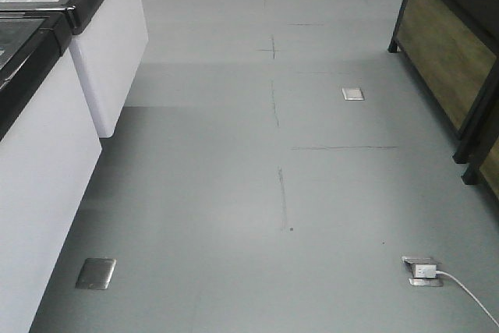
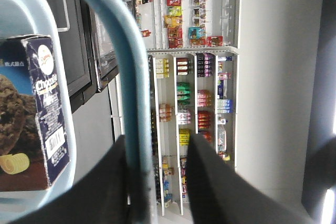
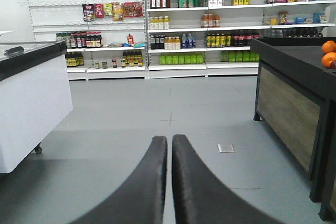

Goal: Left arm holds basket, right arm returns cookies
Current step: 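Lower the left gripper and grasp the light-blue basket handle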

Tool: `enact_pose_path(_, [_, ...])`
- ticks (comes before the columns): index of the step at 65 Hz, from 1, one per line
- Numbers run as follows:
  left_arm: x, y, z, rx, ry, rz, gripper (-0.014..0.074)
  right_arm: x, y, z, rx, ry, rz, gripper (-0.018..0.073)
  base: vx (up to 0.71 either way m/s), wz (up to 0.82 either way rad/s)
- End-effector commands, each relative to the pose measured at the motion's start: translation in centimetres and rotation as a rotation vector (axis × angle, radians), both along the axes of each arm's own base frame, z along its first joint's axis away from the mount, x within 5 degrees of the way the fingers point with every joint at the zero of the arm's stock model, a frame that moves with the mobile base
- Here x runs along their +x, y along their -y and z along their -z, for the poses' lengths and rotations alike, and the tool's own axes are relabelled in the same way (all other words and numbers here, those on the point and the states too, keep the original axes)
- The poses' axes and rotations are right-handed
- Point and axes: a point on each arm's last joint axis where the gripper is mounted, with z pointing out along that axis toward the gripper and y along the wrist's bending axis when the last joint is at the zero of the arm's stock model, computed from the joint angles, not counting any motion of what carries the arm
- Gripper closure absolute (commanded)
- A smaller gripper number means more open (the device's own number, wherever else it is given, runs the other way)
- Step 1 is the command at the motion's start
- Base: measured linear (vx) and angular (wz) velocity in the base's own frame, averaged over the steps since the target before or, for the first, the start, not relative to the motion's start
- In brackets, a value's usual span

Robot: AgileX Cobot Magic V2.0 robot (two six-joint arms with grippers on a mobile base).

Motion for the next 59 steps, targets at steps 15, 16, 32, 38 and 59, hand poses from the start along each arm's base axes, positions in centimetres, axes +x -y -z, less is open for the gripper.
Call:
enact_pose_path(15, [-0.6,1.7,-5.0,0.067,0.156,0.015,0.0603,-0.1,0.0,-0.1,-0.015,0.068,0.009,0.0566,0.00,0.00])
enact_pose_path(16, [-0.7,1.8,-5.2,0.071,0.158,0.014,0.0603,-0.1,0.0,-0.1,-0.015,0.068,0.009,0.0566,0.00,0.00])
enact_pose_path(32, [1.0,4.4,-9.2,0.177,0.230,0.119,0.0602,-0.1,0.0,-0.1,-0.015,0.068,0.009,0.0566,0.00,0.00])
enact_pose_path(38, [1.9,6.3,-11.5,0.237,0.272,0.174,0.0602,-0.1,0.0,-0.1,-0.015,0.068,0.009,0.0566,0.00,0.00])
enact_pose_path(59, [5.1,16.1,-16.0,0.369,0.385,0.435,0.0601,-0.1,0.0,-0.1,-0.015,0.068,0.009,0.0566,0.00,0.00])
